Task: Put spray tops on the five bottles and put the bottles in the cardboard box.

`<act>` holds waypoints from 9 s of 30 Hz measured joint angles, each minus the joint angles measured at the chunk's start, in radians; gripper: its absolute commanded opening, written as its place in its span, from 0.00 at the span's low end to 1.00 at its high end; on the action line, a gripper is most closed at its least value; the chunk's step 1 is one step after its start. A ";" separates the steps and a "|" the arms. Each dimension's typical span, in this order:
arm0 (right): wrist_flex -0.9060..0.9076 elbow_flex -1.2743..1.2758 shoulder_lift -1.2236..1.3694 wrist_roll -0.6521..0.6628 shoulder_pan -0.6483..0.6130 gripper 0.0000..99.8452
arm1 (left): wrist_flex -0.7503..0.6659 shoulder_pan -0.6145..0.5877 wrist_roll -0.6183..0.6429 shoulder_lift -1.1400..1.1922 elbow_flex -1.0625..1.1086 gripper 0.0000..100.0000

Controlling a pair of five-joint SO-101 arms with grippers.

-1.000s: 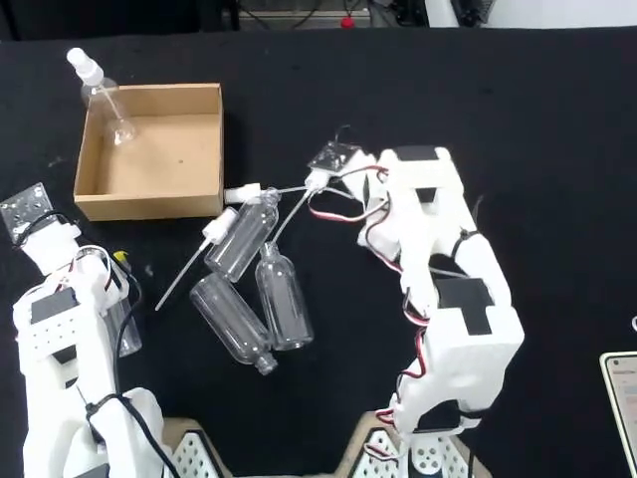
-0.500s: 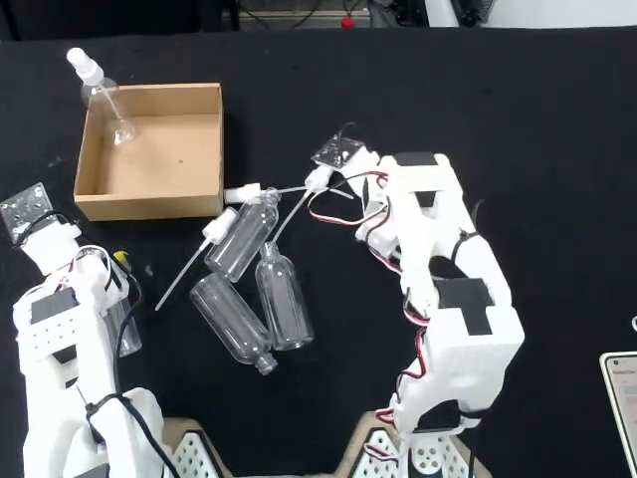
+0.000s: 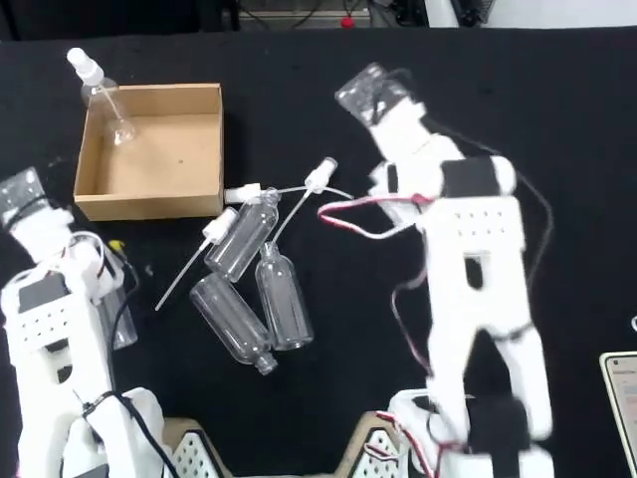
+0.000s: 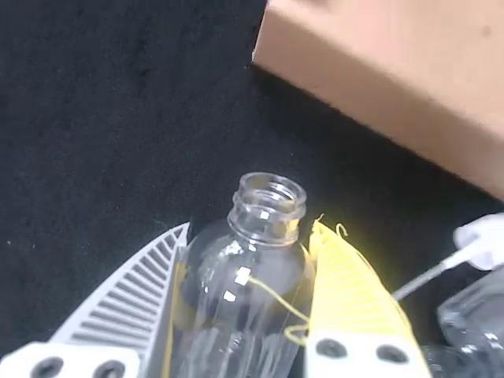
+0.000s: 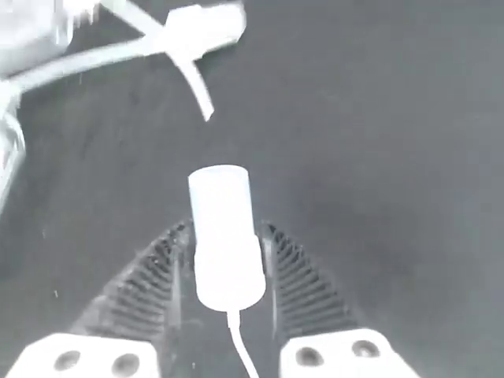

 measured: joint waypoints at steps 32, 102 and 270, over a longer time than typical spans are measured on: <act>-0.078 -0.155 -0.110 -0.787 0.000 0.02 | 0.150 0.628 -0.080 -0.542 -0.011 0.08; -0.601 0.173 -0.493 -1.030 -0.470 0.02 | -0.302 0.859 -0.014 -1.066 0.575 0.08; -0.750 0.865 -0.784 -0.756 -0.612 0.23 | -0.302 0.856 -0.014 -1.066 0.598 0.08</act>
